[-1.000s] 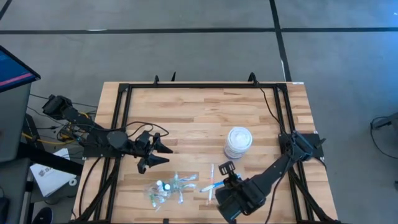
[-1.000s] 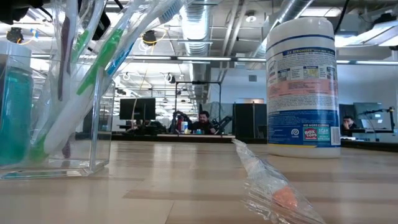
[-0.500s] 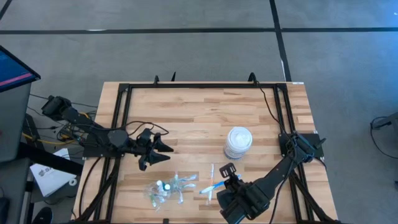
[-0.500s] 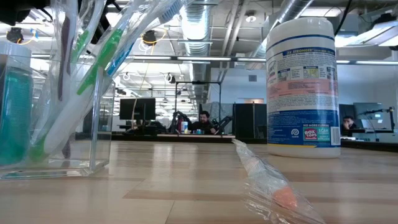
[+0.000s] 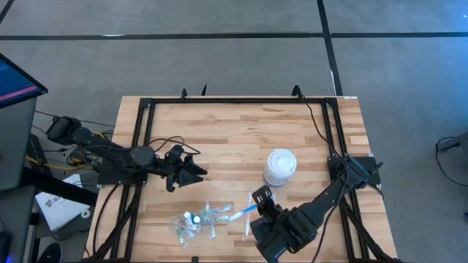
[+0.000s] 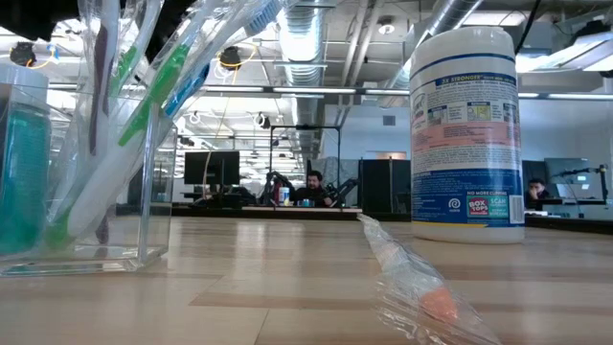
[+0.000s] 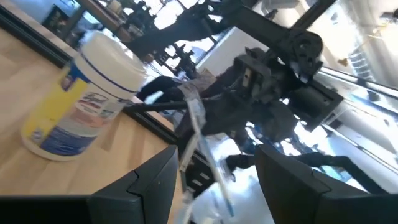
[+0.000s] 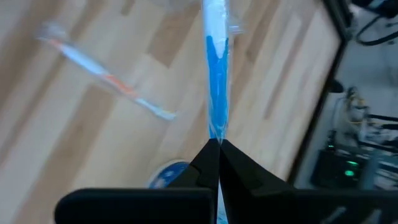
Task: Pick & Place toothbrushing station
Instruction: Put the blue toothbrush into the transparent organizer
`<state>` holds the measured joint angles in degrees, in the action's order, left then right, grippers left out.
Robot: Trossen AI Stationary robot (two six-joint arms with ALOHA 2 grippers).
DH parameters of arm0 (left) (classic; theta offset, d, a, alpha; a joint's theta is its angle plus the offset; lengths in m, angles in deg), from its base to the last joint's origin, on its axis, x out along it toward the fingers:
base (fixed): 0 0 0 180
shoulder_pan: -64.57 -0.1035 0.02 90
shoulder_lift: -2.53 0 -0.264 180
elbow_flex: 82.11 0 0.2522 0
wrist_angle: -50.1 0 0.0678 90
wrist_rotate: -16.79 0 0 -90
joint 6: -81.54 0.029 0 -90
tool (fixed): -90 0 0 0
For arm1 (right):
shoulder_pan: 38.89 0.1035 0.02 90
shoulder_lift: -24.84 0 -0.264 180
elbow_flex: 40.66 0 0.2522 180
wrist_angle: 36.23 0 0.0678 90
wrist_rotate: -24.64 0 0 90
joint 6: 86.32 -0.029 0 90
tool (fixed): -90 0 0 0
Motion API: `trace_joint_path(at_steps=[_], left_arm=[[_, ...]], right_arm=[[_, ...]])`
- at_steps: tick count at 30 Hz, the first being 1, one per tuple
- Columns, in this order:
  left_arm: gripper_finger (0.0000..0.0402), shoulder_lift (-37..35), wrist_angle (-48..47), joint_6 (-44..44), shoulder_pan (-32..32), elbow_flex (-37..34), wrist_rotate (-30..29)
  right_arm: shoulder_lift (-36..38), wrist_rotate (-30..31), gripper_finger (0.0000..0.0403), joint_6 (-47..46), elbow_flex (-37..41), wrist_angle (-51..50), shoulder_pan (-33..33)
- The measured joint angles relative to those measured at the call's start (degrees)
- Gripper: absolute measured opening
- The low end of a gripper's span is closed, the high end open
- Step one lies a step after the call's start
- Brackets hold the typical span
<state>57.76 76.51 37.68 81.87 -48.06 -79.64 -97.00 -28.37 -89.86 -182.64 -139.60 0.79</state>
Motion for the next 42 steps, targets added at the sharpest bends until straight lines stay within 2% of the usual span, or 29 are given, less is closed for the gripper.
trace_joint_path(at_steps=[7, 17, 28, 42], left_arm=[[0.0208, 6.4, 0.0, -2.7, -1.8, 6.0, 5.7], [0.0208, 18.9, -0.2, -6.0, -6.0, 15.6, 18.8], [0.0208, 28.6, -0.1, -10.6, -7.3, 22.3, 23.7], [0.0208, 34.1, -0.1, -15.6, -7.3, 28.2, 28.4]], right_arm=[[0.0, 3.7, 0.0000, 6.8, 0.0, 3.0, -2.1], [0.0, 9.1, 0.0000, 10.4, 0.0, 3.8, -2.4], [0.0, 12.6, 0.0000, 13.2, 0.0, 5.0, -2.2], [0.0, 14.4, 0.0000, 17.1, 0.0, 8.4, -2.2]])
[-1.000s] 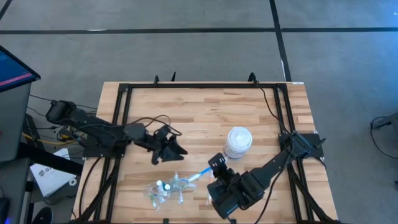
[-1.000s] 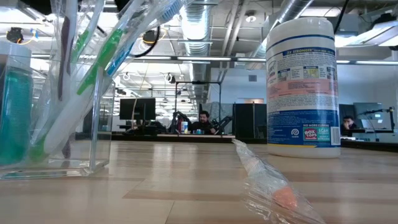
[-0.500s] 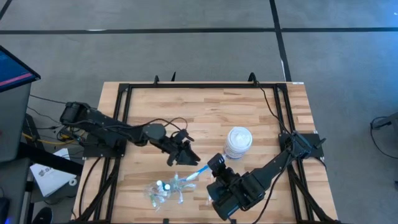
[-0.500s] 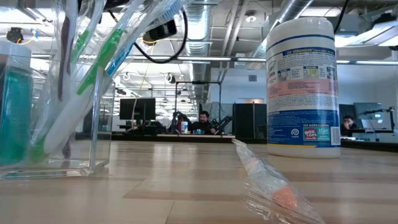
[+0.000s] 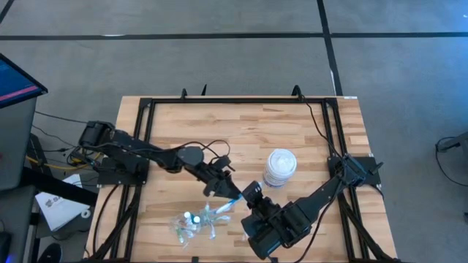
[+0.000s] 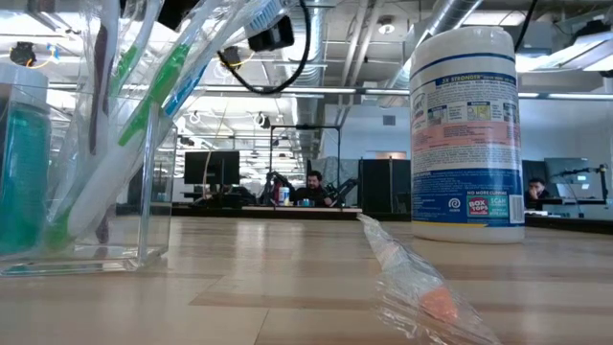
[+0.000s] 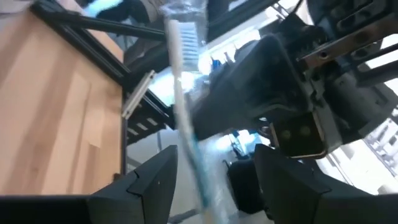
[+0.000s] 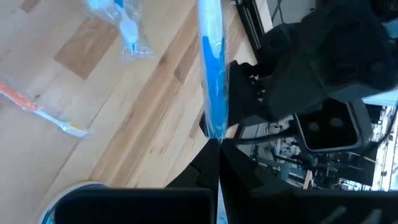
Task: Pick & Place toothbrushing station
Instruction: Put the blue toothbrush into the transparent organizer
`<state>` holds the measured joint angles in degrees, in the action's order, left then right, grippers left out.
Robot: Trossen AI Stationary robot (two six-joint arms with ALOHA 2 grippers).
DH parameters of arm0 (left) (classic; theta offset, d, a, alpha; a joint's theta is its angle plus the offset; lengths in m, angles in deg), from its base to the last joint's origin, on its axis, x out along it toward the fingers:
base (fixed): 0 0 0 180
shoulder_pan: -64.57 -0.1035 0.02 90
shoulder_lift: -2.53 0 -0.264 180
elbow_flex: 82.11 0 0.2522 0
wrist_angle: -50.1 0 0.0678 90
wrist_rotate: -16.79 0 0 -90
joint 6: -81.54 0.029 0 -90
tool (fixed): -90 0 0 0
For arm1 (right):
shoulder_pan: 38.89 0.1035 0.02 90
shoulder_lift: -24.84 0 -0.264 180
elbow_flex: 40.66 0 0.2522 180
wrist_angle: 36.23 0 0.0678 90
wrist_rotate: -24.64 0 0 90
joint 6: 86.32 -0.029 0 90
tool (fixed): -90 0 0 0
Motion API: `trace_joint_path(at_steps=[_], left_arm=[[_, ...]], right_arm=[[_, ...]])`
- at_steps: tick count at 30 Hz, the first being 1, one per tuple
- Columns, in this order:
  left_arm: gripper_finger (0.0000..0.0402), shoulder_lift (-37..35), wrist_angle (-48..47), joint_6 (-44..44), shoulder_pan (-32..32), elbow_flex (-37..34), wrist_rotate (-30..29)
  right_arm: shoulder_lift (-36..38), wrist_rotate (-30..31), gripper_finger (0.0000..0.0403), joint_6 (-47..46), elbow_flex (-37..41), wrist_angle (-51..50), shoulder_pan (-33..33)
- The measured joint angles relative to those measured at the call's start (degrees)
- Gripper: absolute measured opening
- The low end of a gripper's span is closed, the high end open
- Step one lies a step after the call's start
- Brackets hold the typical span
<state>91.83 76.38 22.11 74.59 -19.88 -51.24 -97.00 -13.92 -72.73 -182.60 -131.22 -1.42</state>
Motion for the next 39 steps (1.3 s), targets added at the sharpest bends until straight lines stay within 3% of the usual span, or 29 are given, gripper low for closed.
trace_joint_path(at_steps=[14, 31, 39], left_arm=[[0.0197, 3.1, -0.8, -1.1, -0.3, 2.3, 4.1], [0.0098, 3.6, -0.6, -0.3, -0.2, 2.3, 5.3], [0.0017, 3.6, -1.8, 2.1, -0.2, 2.2, 4.9]], right_arm=[[0.0, 0.0, 0.0000, 0.5, 0.0, 0.4, -0.2], [-0.4, -0.5, 0.0000, 0.4, 0.0, 0.9, -1.1], [-0.4, -0.4, 0.0000, 0.4, 0.0, 1.2, -1.1]])
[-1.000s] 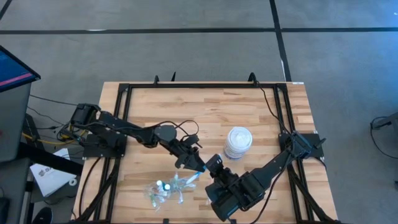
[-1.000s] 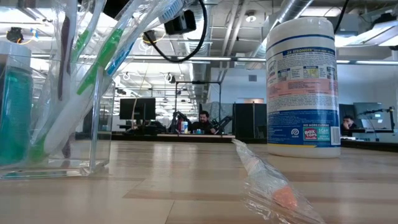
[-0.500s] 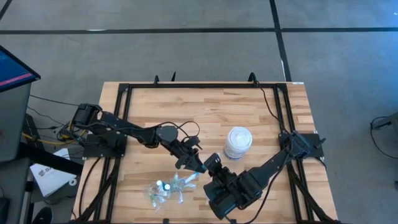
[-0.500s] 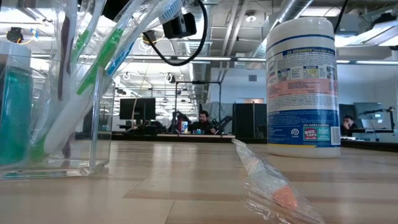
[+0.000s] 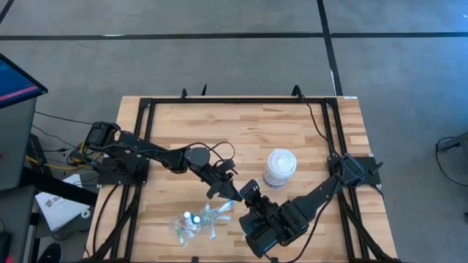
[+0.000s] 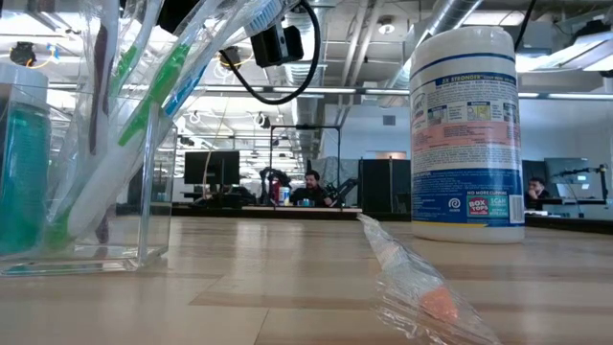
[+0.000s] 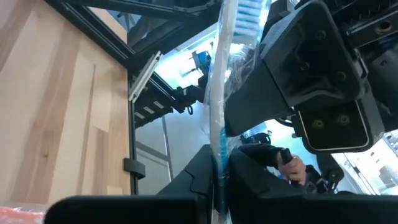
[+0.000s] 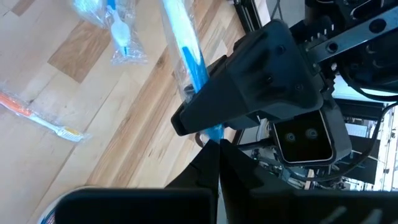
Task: Pick & Place toothbrushing station
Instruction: Put the blue toothbrush into the transparent organizer
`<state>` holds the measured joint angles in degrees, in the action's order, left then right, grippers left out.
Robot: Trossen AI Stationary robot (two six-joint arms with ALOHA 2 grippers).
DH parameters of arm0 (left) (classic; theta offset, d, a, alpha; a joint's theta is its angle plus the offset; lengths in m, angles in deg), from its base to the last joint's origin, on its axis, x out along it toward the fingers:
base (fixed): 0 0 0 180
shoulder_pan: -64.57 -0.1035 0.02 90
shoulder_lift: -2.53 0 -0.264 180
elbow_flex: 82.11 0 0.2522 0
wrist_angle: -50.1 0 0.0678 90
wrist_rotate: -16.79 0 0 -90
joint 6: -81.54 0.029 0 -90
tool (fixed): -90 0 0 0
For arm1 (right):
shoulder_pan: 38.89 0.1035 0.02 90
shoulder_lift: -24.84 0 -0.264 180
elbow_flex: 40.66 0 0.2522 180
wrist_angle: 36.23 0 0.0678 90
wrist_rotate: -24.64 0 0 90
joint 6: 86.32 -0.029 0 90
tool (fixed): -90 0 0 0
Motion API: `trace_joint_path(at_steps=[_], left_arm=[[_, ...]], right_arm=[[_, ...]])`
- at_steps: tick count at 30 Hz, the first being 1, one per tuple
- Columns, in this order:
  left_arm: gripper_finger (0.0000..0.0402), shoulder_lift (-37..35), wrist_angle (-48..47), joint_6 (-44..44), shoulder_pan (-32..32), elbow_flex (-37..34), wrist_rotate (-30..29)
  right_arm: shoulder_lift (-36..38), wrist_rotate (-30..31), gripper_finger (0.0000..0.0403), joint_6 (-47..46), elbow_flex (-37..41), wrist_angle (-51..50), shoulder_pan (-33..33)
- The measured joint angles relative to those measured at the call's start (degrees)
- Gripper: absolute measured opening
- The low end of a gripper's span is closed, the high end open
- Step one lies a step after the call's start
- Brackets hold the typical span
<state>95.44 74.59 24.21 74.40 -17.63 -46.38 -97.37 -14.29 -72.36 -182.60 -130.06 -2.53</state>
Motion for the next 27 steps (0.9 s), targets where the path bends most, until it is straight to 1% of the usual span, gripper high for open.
trace_joint_path(at_steps=[2, 6, 11, 16, 20, 23, 27], left_arm=[[0.0011, 0.0, -0.1, 0.4, 0.0, 0.0, 0.0], [0.0016, 0.0, -0.2, 0.5, 0.0, 0.0, 0.0], [0.0010, 0.0, -0.4, 0.6, 0.0, 0.0, 0.2], [0.0015, 0.0, -0.3, 1.6, 0.0, 0.0, 0.6], [0.0012, 0.0, -0.2, 2.9, 0.0, 0.0, 1.3], [0.0014, 0.0, -0.4, 4.7, -0.2, 0.0, 2.2], [0.0013, 0.0, -0.4, 6.1, -0.4, 0.0, 2.1]], right_arm=[[0.0, 0.0, 0.0000, 0.0, 0.0, 0.0, 0.0], [0.0, 0.0, 0.0000, 0.0, 0.0, 0.0, 0.1], [0.0, -0.7, 0.0007, -0.2, 0.0, 0.0, 0.2], [0.0, -1.3, 0.0049, -1.4, 0.0, 0.0, 0.7], [0.0, -0.4, 0.0084, -2.6, 0.0, -0.2, 1.8], [0.0, -0.2, 0.0099, -4.0, 0.0, -0.2, 3.0], [0.0, 1.1, 0.0110, -5.2, 0.0, -0.1, 4.5]])
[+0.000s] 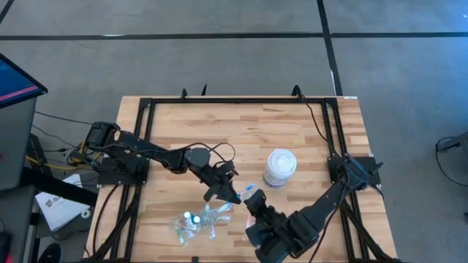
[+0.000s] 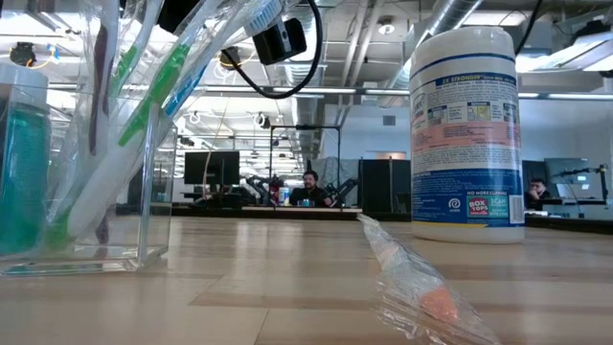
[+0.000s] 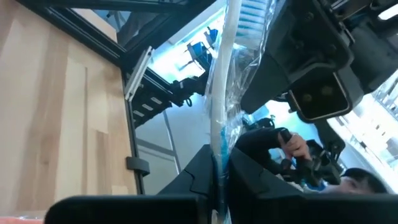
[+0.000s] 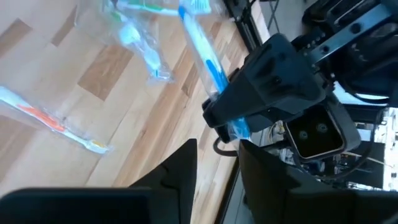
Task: Pick & Place toothbrushing station
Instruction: Put the blue toothbrush into the transparent organizer
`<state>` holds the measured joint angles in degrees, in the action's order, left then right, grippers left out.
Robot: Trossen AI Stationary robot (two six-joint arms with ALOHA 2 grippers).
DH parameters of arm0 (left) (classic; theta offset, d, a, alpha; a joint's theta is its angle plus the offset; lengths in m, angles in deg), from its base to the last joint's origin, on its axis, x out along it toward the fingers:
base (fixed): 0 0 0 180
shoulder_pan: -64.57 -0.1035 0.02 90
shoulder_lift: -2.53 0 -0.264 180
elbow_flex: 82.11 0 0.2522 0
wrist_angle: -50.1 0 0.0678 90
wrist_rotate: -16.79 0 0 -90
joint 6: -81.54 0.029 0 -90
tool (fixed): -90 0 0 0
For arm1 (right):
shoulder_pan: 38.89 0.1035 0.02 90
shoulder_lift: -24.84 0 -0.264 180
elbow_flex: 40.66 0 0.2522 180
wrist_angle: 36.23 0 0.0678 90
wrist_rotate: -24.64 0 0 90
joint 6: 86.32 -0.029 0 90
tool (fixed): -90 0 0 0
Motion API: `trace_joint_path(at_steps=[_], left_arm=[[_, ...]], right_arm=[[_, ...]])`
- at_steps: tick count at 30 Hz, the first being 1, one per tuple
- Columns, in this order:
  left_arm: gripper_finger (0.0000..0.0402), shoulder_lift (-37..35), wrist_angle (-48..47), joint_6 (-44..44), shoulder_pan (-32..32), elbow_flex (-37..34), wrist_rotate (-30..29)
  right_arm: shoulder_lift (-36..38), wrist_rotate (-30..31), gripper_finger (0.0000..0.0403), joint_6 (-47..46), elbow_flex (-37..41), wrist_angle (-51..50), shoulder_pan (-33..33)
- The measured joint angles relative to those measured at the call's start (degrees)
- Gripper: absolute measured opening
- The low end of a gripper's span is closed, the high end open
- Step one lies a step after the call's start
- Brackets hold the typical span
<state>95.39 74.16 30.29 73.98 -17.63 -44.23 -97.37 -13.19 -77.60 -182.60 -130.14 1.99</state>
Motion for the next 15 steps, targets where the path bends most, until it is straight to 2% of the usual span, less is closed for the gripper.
trace_joint_path(at_steps=[6, 15], left_arm=[[0.0014, -2.0, -0.6, 3.0, -0.2, -1.0, -0.1], [0.0014, -14.5, -1.1, 10.4, 1.2, -9.5, -3.1]], right_arm=[[0.0, 0.9, 0.0113, -3.9, 0.0, 0.7, 1.3], [0.0, 1.0, 0.0113, -7.9, 0.0, 1.9, 1.8]])
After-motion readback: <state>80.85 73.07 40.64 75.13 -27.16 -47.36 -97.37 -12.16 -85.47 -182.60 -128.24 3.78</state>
